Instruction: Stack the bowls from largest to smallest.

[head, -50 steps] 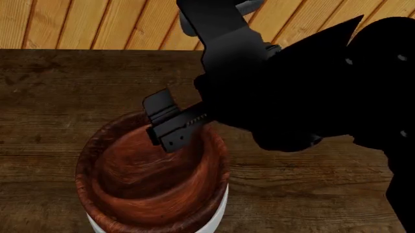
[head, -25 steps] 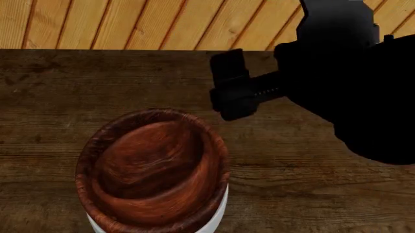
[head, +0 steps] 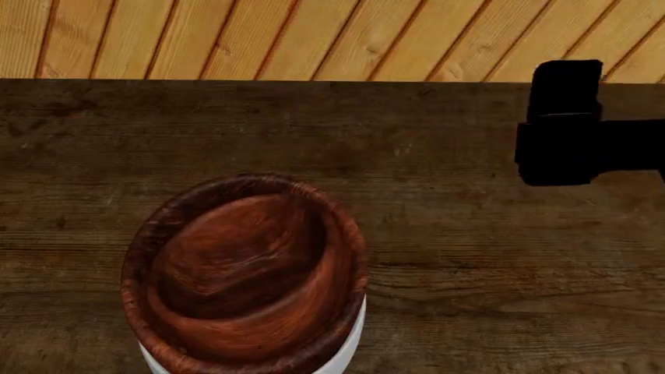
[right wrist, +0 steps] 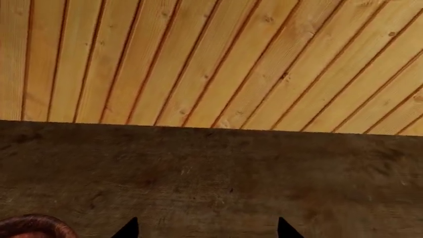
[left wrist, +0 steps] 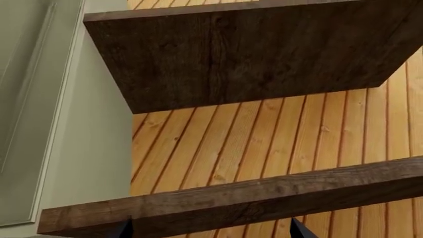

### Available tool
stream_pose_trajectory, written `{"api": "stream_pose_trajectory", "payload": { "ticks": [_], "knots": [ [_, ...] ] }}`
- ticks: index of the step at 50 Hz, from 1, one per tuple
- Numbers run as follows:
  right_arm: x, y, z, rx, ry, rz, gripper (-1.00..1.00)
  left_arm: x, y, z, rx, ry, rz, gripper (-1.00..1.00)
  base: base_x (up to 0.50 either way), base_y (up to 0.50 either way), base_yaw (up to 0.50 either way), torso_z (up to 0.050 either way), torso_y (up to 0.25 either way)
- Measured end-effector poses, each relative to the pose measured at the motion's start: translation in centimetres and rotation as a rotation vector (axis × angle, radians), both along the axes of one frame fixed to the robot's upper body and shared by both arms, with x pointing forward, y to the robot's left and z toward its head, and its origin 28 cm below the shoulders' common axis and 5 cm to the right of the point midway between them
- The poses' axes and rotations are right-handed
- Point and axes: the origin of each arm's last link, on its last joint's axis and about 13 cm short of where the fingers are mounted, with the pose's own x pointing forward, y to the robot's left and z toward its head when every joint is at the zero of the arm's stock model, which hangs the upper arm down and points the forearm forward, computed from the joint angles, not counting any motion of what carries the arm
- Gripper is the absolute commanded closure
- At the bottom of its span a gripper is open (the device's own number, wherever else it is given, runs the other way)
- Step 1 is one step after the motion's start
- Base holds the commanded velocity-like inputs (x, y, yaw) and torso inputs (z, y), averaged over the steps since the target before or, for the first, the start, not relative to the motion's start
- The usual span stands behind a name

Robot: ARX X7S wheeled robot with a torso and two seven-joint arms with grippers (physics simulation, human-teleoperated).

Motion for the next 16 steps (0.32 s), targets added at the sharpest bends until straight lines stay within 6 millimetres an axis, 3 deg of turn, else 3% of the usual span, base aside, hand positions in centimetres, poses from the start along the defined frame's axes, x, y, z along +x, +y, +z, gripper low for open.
{"api": "stream_pose_trajectory", "payload": {
  "ticks": [7, 16],
  "knots": [
    [-2.2, -1.3, -0.4, 0.035, -0.042, -0.051, -1.0, -0.8, 0.3, 0.7, -0.003, -0.031, 0.011, -1.0, 0.0, 0.0, 0.0, 0.0, 0.0],
    [-5.5, -1.6, -0.5, 0.056, -0.109, -0.081, -1.0, -2.3, 0.6, 1.7, -0.016, -0.088, 0.03, -1.0, 0.0, 0.0, 0.0, 0.0, 0.0]
  ]
}}
